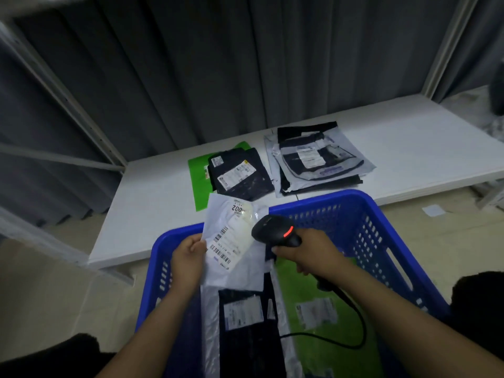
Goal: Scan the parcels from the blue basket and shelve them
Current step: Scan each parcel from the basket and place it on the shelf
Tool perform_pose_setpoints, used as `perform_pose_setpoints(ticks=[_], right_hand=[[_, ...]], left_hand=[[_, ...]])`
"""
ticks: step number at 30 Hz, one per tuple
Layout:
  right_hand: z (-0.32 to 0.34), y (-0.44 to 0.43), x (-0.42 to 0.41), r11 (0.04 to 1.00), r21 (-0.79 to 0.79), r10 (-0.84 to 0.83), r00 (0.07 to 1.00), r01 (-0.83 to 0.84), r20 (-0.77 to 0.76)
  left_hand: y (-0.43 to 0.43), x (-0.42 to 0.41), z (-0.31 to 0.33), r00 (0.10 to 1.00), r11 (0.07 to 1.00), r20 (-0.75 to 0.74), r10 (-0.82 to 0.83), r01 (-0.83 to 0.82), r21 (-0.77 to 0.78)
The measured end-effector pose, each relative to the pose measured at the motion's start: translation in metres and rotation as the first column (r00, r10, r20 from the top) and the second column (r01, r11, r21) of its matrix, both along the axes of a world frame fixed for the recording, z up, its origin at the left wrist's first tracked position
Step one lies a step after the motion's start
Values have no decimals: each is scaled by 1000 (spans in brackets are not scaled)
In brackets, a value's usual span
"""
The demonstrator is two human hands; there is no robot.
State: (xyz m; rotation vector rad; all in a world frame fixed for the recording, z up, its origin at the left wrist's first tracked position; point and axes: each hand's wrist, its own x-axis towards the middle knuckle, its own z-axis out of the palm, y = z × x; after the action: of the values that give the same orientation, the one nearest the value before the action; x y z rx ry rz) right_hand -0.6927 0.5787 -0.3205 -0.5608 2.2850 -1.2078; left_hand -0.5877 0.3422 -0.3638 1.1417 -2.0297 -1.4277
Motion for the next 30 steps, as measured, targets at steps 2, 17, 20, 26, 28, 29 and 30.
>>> perform_pose_setpoints(ticks=[2, 17, 20, 26, 28, 29, 30], right_hand=[[9, -5, -24, 996, -48, -68, 997, 69, 23], [-31, -3, -147, 941, -95, -305, 936, 325, 175], [-45, -3, -151, 953, -68, -281, 943, 296, 180], [-50, -5, -147, 971, -32, -231, 963, 238, 139], [-50, -7, -138, 976, -17, -212, 970, 216, 118], [-52, -8, -132, 979, -11, -199, 974, 201, 106], [-53, -10, -124, 982, 0, -186, 978, 187, 90]], left_hand=[[-12, -33, 6, 995, 996, -57, 81, -79, 41], [-94, -244, -25, 973, 964, 62, 221, -208, -164], [-107, -251, -47, 969, 963, 234, 73, -7, -269], [-118, -236, -70, 845, 935, 496, -202, 318, -160], [-106, -219, -66, 830, 885, 502, -244, 402, -234], [-98, -207, -63, 815, 839, 507, -281, 465, -283], [-91, -192, -64, 797, 783, 506, -331, 531, -324]])
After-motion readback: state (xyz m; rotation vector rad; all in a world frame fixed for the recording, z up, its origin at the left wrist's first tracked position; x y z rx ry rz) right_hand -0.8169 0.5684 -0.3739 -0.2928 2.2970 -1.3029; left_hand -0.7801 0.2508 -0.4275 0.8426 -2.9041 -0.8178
